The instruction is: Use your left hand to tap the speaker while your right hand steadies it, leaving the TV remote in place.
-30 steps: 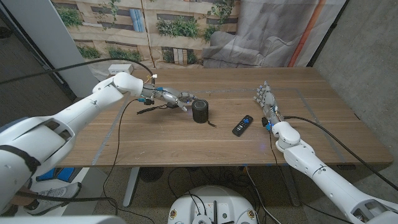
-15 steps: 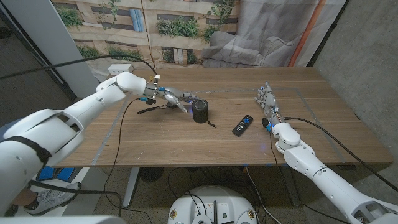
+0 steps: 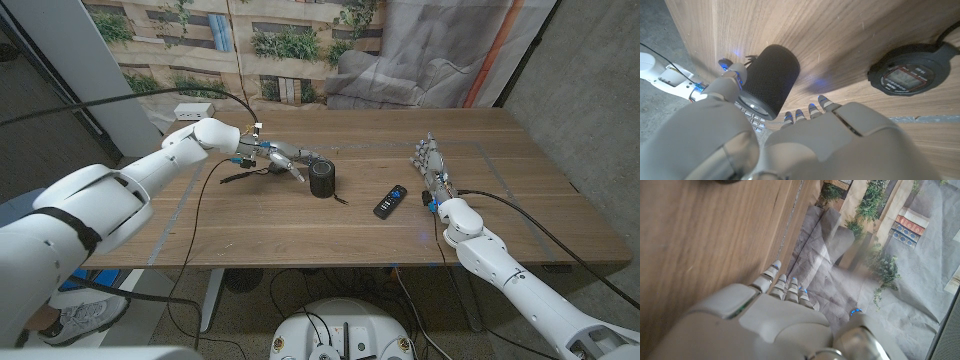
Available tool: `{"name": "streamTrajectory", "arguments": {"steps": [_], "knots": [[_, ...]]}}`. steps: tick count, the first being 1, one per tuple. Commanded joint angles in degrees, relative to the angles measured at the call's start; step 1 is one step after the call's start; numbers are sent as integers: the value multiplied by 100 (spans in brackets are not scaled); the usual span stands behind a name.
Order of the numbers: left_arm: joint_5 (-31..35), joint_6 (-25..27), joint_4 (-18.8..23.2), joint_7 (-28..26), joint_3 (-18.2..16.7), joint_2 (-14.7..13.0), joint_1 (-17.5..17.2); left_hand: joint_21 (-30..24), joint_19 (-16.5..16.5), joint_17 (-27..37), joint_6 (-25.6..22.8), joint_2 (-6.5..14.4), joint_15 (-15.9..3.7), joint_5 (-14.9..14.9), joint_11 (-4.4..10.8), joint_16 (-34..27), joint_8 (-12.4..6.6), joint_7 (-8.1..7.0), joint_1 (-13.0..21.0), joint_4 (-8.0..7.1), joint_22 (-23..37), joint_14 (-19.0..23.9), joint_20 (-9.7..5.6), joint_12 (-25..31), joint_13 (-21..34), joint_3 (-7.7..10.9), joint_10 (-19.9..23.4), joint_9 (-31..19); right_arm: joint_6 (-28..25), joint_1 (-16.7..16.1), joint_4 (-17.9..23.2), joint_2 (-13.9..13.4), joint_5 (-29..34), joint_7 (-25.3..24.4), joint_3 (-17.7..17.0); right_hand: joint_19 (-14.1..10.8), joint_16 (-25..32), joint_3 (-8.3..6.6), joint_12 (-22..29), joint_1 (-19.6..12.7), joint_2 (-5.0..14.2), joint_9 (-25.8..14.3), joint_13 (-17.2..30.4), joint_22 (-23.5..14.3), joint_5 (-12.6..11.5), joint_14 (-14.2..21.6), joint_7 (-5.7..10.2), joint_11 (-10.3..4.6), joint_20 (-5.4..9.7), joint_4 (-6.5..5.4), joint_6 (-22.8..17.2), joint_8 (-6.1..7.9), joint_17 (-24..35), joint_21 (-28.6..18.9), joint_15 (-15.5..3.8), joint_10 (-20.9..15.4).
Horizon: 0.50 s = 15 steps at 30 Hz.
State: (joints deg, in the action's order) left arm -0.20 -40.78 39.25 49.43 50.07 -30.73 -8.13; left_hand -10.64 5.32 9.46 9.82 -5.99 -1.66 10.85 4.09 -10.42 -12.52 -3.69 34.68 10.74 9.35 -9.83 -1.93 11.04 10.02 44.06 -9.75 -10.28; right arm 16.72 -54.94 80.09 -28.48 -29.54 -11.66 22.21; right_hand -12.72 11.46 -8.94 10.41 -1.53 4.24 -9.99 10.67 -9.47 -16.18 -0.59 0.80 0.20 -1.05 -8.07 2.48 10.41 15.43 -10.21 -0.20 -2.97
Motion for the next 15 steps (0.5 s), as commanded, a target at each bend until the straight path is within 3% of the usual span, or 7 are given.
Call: {"name": "streamTrajectory", "arguments": {"steps": [1, 10, 15], "knots": [[74, -531, -1221, -144, 275, 593, 400, -37, -37, 24, 530, -29, -60, 56, 0, -34, -31, -28, 81, 0, 12, -609, -90, 29, 6, -8, -404, -6, -20, -77, 69, -56, -29, -28, -49, -15, 29, -22, 50, 26, 149, -13, 13, -10, -45, -27, 24, -54, -57, -30, 60, 21, -8, -38, 31, 5], [7, -542, -1601, -103, 486, 835, 542, -43, -200, 24, 283, -134, -102, 58, 51, -49, -128, -130, 211, -1, 14, -387, -58, 83, 12, -47, -112, -5, -59, -115, 130, -95, -47, -53, -83, -20, 36, -21, 54, 30, 153, -13, 14, -11, -48, -18, 26, -59, -82, -35, 64, 23, -15, -42, 39, -1], [-12, -449, -1695, -140, 621, 950, 598, -36, -273, 24, 52, -192, -146, 61, 161, -49, -215, -224, 295, -1, 14, -273, -45, 97, 14, -76, 42, -9, -118, -146, 188, -118, -37, -109, -93, -20, 40, -22, 53, 32, 160, -13, 14, -12, -50, -16, 29, -66, -109, -39, 65, 25, -19, -44, 42, 3]]}}
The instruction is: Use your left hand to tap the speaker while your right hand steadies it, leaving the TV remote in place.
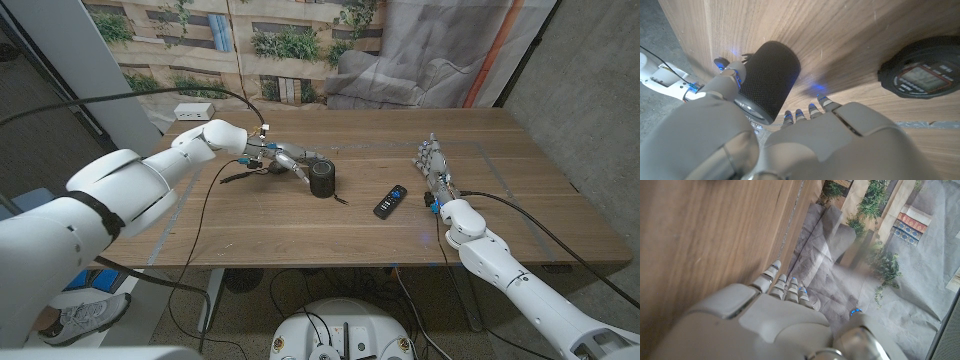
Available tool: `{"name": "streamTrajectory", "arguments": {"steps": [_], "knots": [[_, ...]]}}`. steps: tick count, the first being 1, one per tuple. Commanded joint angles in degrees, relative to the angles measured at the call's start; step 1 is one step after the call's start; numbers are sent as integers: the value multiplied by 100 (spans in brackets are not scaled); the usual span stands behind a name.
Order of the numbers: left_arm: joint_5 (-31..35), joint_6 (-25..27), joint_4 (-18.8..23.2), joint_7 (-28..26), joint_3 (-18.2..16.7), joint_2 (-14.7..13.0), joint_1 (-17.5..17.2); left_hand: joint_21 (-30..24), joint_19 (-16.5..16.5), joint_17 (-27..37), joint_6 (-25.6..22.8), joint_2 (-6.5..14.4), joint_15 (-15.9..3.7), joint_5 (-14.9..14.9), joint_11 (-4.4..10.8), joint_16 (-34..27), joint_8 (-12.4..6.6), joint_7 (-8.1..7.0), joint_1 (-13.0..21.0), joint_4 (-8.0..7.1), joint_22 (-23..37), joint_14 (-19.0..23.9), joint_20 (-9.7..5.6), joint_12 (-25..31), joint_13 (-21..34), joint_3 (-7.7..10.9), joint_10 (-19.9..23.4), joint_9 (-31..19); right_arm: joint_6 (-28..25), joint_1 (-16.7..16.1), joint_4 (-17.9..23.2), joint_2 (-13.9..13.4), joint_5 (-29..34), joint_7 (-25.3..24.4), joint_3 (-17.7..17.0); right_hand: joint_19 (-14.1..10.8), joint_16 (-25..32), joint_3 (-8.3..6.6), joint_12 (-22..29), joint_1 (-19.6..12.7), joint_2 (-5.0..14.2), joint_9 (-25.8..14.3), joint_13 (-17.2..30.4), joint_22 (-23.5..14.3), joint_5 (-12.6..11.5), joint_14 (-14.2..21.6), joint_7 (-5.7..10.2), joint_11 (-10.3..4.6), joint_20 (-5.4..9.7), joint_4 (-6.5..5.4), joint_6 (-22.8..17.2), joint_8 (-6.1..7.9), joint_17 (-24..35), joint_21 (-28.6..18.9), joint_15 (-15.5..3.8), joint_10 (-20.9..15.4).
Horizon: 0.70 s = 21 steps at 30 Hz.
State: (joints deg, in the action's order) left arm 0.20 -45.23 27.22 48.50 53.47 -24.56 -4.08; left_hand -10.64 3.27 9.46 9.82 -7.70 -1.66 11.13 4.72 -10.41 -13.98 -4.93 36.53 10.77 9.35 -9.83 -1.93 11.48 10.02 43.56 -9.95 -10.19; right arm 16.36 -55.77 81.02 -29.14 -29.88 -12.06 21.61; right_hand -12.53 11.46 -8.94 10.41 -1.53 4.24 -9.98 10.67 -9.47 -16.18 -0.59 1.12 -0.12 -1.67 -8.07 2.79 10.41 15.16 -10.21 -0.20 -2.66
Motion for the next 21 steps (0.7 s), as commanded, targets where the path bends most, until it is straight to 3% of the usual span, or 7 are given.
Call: {"name": "streamTrajectory", "arguments": {"steps": [1, 7, 9, 12, 21], "knots": [[-32, -22, -492, -89, 316, 339, 201, -38, -95, 24, 1, -34, -156, 34, 108, -46, -89, -115, 132, -4, 15, -251, -49, 64, 15, -34, 123, -18, -83, -71, 102, -57, -5, -77, -40, -39, 39, -22, 52, 33, 161, -13, 14, -12, -51, -18, -2, -39, -47, -39, 34, 25, 7, -44, 40, -26], [-23, 50, -531, -272, 450, 403, 233, -43, -255, 24, -294, -106, -247, 37, 184, -54, -199, -224, 286, -2, 16, -22, -47, 102, 22, -85, 443, -27, -69, -119, 120, -72, -26, -87, -67, -40, 43, -25, 52, 33, 171, -14, 14, -13, -54, -15, 6, -40, -48, -44, 33, 28, 3, -45, 49, -23], [-3, 69, -538, -363, 502, 426, 244, -33, -295, 25, -407, -125, -279, 33, 182, -58, -243, -375, 357, -3, 14, 75, -45, 119, 31, -108, 577, -34, -64, -140, 129, -78, -39, -85, -77, -42, 44, -26, 53, 34, 174, -14, 14, -13, -55, -16, 9, -39, -51, -45, 30, 30, 1, -46, 45, -25], [-19, 156, -556, -449, 557, 476, 242, -37, -383, 27, -585, -145, -336, 26, 227, -65, -317, -446, 450, -1, 15, 207, -56, 145, 44, -139, 753, -47, -81, -173, 164, -102, -52, -88, -91, -42, 46, -27, 54, 34, 177, -14, 14, -13, -56, -14, 11, -39, -55, -46, 30, 31, -1, -47, 52, -27], [-173, 399, -586, -703, 620, 602, 151, -46, -619, 35, -965, -181, -344, 4, 289, -94, -508, -534, 714, 4, 18, 595, -74, 241, 97, -232, 1230, -99, -125, -257, 270, -160, -59, -142, -134, -49, 47, -30, 56, 34, 187, -14, 14, -14, -60, -17, 25, -48, -69, -50, 33, 31, -7, -50, 60, -31]]}}
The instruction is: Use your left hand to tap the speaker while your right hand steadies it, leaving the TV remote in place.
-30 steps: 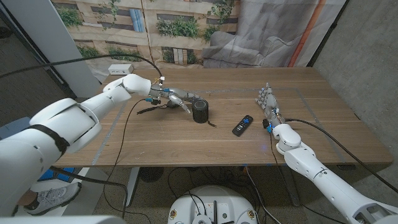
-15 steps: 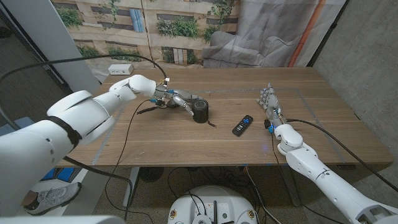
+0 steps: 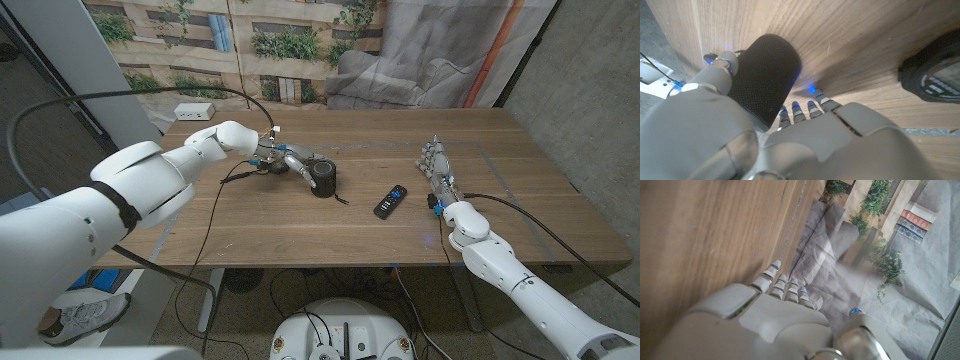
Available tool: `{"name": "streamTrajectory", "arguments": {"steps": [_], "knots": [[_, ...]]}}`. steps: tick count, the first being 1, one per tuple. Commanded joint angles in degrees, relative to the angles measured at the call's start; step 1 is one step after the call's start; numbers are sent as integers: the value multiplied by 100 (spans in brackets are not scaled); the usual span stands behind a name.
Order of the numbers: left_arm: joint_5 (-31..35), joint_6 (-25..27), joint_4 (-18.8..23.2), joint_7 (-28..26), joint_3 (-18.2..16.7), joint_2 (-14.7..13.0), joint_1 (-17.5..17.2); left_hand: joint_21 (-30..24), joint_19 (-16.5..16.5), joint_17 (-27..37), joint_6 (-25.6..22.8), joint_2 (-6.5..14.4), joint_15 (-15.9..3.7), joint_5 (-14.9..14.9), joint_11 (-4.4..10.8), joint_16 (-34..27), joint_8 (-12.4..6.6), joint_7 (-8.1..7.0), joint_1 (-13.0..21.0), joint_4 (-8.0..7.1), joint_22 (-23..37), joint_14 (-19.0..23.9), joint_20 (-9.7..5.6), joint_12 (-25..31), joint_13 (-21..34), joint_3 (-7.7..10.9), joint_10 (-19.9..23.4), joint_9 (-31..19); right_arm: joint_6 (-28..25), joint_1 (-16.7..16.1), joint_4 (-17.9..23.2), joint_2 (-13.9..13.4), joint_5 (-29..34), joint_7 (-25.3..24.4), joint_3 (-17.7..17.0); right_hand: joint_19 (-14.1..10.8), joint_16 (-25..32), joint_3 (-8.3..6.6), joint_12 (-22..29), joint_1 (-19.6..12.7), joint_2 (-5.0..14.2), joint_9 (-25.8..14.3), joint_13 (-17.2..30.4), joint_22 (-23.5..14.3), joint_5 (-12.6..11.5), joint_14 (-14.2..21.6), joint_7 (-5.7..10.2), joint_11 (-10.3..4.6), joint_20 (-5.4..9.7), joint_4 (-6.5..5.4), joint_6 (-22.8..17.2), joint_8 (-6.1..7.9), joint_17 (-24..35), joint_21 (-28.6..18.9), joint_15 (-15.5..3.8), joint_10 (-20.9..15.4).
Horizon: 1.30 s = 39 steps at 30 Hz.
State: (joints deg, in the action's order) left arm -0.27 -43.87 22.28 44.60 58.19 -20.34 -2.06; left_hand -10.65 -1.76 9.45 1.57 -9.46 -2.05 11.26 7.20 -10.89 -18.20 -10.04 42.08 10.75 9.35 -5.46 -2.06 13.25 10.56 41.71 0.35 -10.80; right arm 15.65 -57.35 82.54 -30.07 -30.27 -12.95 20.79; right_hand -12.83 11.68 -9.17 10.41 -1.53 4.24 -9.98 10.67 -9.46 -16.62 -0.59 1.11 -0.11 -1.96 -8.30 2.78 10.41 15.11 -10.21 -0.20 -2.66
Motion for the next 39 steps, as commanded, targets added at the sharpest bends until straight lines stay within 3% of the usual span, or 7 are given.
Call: {"name": "streamTrajectory", "arguments": {"steps": [1, 5, 8, 16, 23, 29, 39], "knots": [[-160, 285, -95, -337, 137, 190, -71, -51, -142, 35, -162, -6, -312, -10, 37, -48, -98, -15, 173, 6, 18, 180, -64, 69, 46, -53, 221, -42, -69, -102, 129, -75, -18, -54, -51, -17, 27, -7, 55, 34, 188, -14, 14, -14, -16, -16, 27, -47, -41, -27, 32, 32, -2, -50, 60, -28], [-300, 327, -97, -447, 70, 215, -169, -56, -312, 38, -528, -14, -382, -42, 108, -66, -305, 19, 379, 8, 21, 463, -65, 151, 89, -126, 563, -92, -96, -106, 149, -77, -18, -69, -50, -21, 27, -8, 57, 34, 191, -14, 14, -15, -17, -18, 31, -45, -51, -28, 33, 32, -4, -51, 58, -31], [-399, 286, -94, -535, 0, 226, -261, -54, -489, 44, -852, -36, -497, -76, 305, -108, -536, 41, 645, 10, 26, 879, -81, 281, 160, -252, 1028, -154, -119, -103, 157, -78, -14, -80, -47, -20, 27, -9, 58, 34, 194, -14, 14, -15, -18, -19, 37, -45, -58, -29, 33, 33, -6, -51, 56, -34], [-531, 187, -83, -666, -131, 250, -402, -71, -905, 62, -1496, -54, -772, -115, 483, -221, -1043, 185, 1210, 1, 36, 1784, -117, 585, 353, -615, 2044, -257, -170, -102, 171, -86, -24, -91, -46, -21, 33, -12, 56, 33, 200, -14, 14, -15, -21, -10, 37, -42, -74, -31, 35, 34, -10, -52, 71, -29], [-704, 147, -71, -597, -314, 256, -479, -91, -1145, 84, -1788, -18, -915, -130, 492, -263, -1346, 246, 1475, -27, 43, 2323, -218, 786, 534, -900, 2481, -339, -191, -71, 140, -80, -43, -55, -34, -24, 35, -14, 56, 32, 203, -14, 14, -16, -24, -12, 41, -55, -84, -32, 34, 35, -14, -53, 64, -29], [-915, 21, -33, -489, -553, 259, -566, -101, -1384, 124, -2129, 99, -1006, -141, 500, -294, -1713, 260, 1703, -72, 48, 2859, -301, 1126, 787, -1209, 3057, -443, -230, -16, 122, -100, -48, -15, -27, -28, 38, -16, 56, 31, 205, -15, 14, -16, -26, -10, 39, -56, -85, -32, 34, 37, -18, -55, 73, -27], [-1061, -77, 98, -451, -827, 288, -723, -89, -1533, 192, -2515, 284, -1047, -110, 498, -378, -2098, 331, 1855, -108, 52, 3284, -336, 1406, 1034, -1475, 3542, -538, -349, 76, 74, -183, -157, 148, -51, -29, 38, -20, 54, 28, 211, -15, 15, -17, -29, -17, 43, -56, -86, -33, 36, 38, -25, -55, 72, -21]]}}
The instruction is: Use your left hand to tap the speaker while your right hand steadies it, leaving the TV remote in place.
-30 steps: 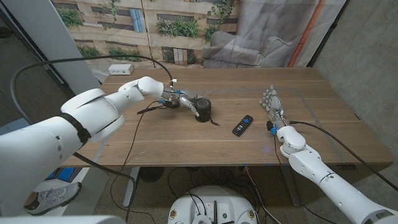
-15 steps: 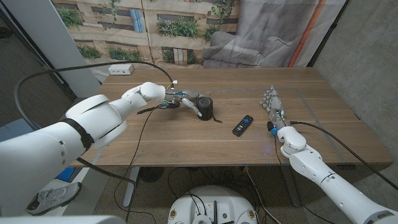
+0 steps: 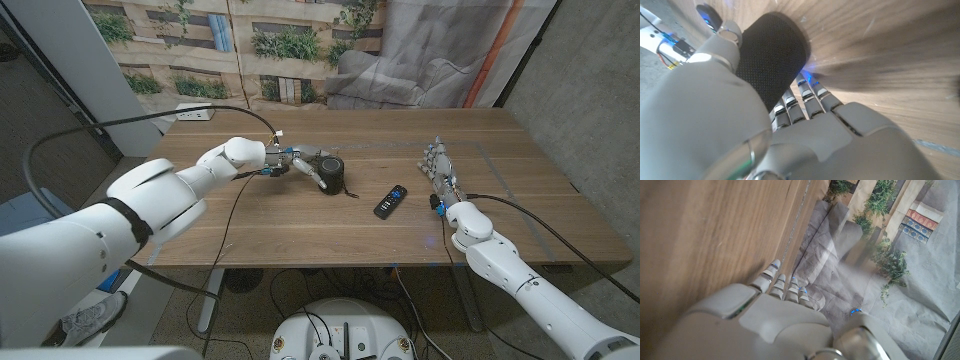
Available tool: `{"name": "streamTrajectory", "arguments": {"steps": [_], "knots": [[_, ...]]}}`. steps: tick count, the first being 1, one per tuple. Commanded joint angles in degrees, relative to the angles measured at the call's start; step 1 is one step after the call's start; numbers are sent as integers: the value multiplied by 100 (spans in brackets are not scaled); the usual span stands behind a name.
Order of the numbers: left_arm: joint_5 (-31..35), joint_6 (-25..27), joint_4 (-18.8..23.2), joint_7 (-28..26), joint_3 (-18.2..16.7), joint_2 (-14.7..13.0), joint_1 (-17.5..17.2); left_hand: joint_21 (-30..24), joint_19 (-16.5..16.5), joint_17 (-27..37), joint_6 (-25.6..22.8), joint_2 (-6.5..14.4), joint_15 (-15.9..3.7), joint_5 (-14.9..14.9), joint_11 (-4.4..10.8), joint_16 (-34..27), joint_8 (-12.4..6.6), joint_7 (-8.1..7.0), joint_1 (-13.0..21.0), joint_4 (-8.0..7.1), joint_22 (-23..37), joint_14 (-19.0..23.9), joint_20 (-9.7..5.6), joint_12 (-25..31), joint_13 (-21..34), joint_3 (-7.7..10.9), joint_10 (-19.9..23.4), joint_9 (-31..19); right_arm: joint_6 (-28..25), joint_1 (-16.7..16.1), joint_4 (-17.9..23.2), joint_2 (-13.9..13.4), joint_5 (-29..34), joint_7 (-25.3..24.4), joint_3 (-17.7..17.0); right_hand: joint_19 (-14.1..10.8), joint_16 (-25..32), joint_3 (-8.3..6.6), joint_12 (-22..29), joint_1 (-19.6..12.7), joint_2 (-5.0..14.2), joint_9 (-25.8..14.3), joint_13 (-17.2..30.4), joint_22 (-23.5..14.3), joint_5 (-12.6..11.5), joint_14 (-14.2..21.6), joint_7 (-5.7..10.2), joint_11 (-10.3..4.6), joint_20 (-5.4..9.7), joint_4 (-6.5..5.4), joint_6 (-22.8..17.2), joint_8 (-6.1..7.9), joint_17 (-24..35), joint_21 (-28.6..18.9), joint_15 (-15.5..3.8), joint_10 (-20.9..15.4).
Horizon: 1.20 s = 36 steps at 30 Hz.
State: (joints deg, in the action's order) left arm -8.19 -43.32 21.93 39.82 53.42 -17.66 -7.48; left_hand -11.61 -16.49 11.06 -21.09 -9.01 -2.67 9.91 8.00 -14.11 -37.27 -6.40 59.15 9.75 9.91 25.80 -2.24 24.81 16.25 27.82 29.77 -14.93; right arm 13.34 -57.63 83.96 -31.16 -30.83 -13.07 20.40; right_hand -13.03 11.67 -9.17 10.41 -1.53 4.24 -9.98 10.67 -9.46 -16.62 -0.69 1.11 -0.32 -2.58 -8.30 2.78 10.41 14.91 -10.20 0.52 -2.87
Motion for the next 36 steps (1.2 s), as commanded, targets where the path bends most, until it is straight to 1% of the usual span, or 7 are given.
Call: {"name": "streamTrajectory", "arguments": {"steps": [1, 8, 14, 16, 21, 30, 36], "knots": [[-291, -124, 157, 41, -379, 21, -204, 1, -86, 36, -290, 256, -986, 28, 418, -63, -227, -37, 160, -10, -4, 186, -320, 274, 486, -107, 646, -133, -145, 120, -71, -87, -115, 179, -13, -9, 38, -20, 54, 28, 211, -15, 15, -17, -29, -6, 40, -37, -24, -33, 36, 38, -5, -55, 3, -1], [-375, 29, 628, -12, -570, -130, -451, 1, -164, 74, -475, 350, -998, 47, 419, -138, -411, -46, 244, -11, -4, 390, -344, 400, 598, -215, 898, -177, -258, 244, -143, -134, -195, 317, -10, -12, 40, -22, 54, 27, 213, -15, 15, -18, -31, -7, 41, -38, -27, -34, 36, 39, -7, -56, 2, 2], [-394, 801, 1891, -208, -743, -608, -833, 2, -196, 99, -529, 410, -1001, 59, 419, -172, -485, -34, 280, -18, -4, 465, -364, 443, 650, -260, 980, -198, -261, 354, -174, -185, -177, 435, 13, -11, 42, -23, 54, 27, 214, -15, 15, -18, -31, -5, 41, -44, -31, -34, 35, 40, -10, -56, 6, 2], [-378, 1103, 2284, -304, -790, -747, -938, 2, -203, 104, -546, 424, -997, 60, 418, -179, -505, -18, 280, -24, -4, 479, -368, 451, 662, -276, 995, -203, -226, 393, -189, -197, -148, 466, 21, -18, 42, -23, 56, 26, 213, -15, 15, -18, -32, -8, 39, -45, 16, -34, 31, 42, -11, -58, -7, -1], [-421, 1681, 2995, -410, -900, -975, -1136, -6, -247, 121, -577, 482, -990, 65, 414, -199, -557, 14, 271, -47, -2, 517, -392, 466, 698, -318, 1019, -217, -127, 455, -192, -273, -12, 534, 52, -18, 44, -24, 60, 25, 211, -16, 15, -17, -33, -7, 46, -30, 74, -33, 22, 46, -14, -57, -28, -12], [-689, 2465, 3728, -369, -1037, -1100, -1352, -21, -315, 142, -639, 553, -984, 71, 414, -229, -636, 41, 260, -64, 2, 570, -409, 488, 746, -379, 1073, -236, 192, 536, -311, -349, 283, 633, 117, -33, 57, -25, 73, 19, 207, -16, 15, -16, -34, 22, 36, -37, 117, -28, 6, 52, -21, -62, -63, -49], [-927, 2816, 3924, -293, -1100, -1058, -1435, -40, -393, 159, -717, 600, -982, 72, 416, -263, -716, 54, 249, -68, 8, 624, -441, 526, 787, -441, 1184, -252, 377, 531, -333, -453, 472, 672, 123, -59, 76, -26, 93, 9, 194, -15, 15, -15, -34, 79, 34, -29, 135, -18, -29, 63, -30, -68, -92, -111]]}}
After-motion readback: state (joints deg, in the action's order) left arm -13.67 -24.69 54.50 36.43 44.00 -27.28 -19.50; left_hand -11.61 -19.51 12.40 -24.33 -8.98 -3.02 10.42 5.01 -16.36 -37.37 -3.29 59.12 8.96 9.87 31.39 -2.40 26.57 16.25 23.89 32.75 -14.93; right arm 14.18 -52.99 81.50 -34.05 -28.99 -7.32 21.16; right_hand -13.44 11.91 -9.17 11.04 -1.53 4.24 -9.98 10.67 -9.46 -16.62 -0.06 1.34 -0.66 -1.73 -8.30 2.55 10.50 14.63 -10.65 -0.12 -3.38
